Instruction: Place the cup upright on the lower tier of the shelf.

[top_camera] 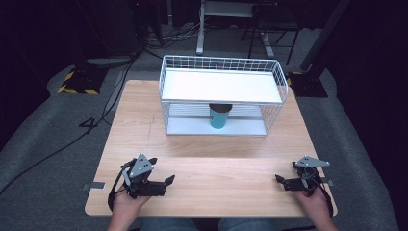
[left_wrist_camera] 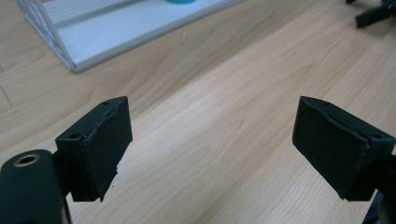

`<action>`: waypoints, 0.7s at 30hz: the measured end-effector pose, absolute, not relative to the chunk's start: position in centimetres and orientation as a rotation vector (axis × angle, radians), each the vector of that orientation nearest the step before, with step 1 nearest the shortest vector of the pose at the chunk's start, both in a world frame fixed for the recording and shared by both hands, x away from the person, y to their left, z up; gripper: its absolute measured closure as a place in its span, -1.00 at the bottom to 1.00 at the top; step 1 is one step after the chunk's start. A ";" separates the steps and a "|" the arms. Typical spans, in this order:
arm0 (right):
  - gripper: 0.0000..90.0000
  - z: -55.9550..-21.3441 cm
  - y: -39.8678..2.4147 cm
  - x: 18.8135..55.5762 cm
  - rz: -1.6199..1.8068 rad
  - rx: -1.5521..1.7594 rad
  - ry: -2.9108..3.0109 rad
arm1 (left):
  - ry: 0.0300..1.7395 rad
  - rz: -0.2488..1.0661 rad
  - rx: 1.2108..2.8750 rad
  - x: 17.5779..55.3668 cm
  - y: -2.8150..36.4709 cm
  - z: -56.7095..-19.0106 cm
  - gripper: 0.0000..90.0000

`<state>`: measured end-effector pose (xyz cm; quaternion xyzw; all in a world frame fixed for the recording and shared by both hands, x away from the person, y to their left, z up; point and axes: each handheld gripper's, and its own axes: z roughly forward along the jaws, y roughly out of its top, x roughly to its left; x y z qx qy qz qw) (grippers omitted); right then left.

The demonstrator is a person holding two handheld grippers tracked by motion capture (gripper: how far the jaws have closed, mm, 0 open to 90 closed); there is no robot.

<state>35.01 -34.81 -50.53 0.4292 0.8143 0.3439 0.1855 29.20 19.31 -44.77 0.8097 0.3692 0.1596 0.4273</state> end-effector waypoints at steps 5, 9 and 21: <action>-0.89 -50.5 -34.8 35.0 0.969 1.209 2.294 | 0.954 0.386 2.053 29.1 19.9 -46.4 -0.69; -0.89 -50.5 -34.8 35.0 0.969 1.209 2.294 | 0.977 0.360 2.082 29.3 20.3 -47.5 -0.70; -0.89 -50.5 -34.8 35.0 0.969 1.209 2.294 | 1.032 0.327 2.192 29.9 20.3 -50.1 -0.71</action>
